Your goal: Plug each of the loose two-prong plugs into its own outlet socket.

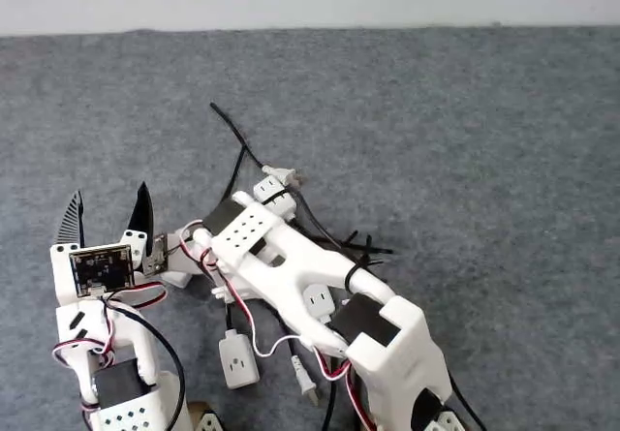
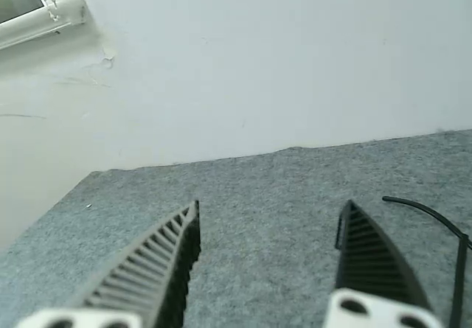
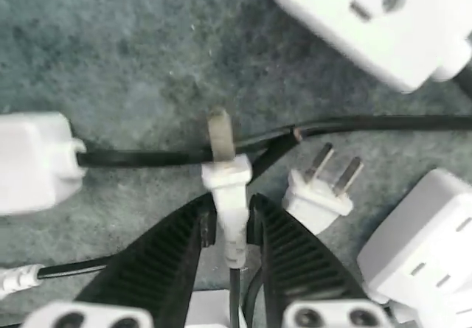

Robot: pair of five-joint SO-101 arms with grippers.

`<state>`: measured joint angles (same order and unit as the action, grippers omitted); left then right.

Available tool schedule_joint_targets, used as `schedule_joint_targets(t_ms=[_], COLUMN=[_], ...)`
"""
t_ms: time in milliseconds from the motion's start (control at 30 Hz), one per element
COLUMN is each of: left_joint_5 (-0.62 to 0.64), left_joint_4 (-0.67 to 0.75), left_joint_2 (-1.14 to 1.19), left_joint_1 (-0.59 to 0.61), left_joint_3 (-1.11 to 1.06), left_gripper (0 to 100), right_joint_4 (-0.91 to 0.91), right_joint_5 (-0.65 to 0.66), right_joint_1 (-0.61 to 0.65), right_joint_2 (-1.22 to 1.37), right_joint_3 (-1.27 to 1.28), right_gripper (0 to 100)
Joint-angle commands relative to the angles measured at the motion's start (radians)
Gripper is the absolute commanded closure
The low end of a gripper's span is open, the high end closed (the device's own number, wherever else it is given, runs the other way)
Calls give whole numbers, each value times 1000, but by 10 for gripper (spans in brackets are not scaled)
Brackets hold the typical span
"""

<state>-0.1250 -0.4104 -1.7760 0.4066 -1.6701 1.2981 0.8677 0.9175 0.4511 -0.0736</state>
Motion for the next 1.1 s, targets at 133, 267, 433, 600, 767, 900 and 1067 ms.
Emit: schedule_joint_targets(t_ms=[133, 267, 433, 600, 767, 900, 1067], left_joint_5=[25, 63, 63, 61, 61, 61, 61], left_joint_4=[40, 61, 61, 61, 61, 61, 61], left_joint_2=[-3, -3, -3, -3, -3, -3, -3], left_joint_1=[26, 55, 55, 55, 55, 54, 54], left_joint_3=[19, 18, 18, 18, 18, 16, 15], left_gripper=[720, 720, 720, 720, 720, 720, 720], right_joint_4=[7, 7, 2, -27, -77, -76, -76], right_joint_5=[-9, -11, -11, -55, -183, -161, -164], right_joint_1=[15, 16, 16, 10, 5, 7, -13], right_joint_2=[-16, 2, 84, 113, 113, 113, 91], right_joint_3=[-66, -64, -68, -69, -68, -68, -69], right_gripper=[907, 907, 920, 974, 991, 991, 991])
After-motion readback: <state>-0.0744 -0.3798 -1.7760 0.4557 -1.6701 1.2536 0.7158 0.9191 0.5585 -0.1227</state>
